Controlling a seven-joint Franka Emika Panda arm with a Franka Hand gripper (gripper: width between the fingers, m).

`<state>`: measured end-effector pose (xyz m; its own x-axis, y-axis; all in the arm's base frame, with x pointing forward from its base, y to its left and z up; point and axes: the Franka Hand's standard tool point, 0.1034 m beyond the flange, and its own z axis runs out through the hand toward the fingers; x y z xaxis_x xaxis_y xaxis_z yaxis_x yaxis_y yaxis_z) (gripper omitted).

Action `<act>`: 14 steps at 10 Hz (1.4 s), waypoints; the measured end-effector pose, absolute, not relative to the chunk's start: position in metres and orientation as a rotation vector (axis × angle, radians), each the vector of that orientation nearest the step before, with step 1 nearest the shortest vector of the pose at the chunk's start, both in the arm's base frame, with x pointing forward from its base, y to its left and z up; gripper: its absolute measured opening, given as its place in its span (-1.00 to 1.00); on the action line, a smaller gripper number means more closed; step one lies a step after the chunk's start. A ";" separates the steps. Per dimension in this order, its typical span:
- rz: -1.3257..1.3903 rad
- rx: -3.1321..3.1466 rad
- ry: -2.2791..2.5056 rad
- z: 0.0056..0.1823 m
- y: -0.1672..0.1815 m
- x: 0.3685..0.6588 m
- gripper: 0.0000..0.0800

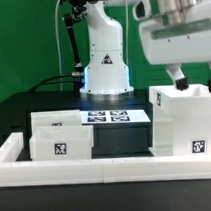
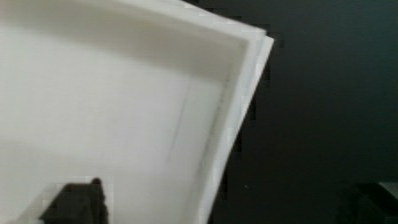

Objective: Assemble drawer

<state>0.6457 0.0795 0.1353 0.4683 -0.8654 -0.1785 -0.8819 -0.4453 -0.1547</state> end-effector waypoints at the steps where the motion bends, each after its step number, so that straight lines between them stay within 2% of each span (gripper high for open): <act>1: 0.097 -2.524 1.454 0.136 0.075 0.646 0.62; 4: 0.092 -2.554 1.399 0.135 0.077 0.646 0.62; 6: 0.054 -2.709 1.074 0.135 0.075 0.645 0.62; 9: 0.006 -2.923 0.480 0.139 0.055 0.642 0.62; 12: -0.007 -2.948 0.293 0.137 0.055 0.641 0.62; 13: -0.014 -2.955 0.224 0.137 0.050 0.641 0.62; 14: -0.030 -2.968 0.144 0.137 0.028 0.638 0.62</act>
Offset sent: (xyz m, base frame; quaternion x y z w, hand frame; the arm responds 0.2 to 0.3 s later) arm 0.0000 0.0000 0.0000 0.0000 0.0000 -0.0650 0.9979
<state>0.6377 0.0282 0.1368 0.9952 -0.0977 0.0116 -0.0943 -0.9810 -0.1694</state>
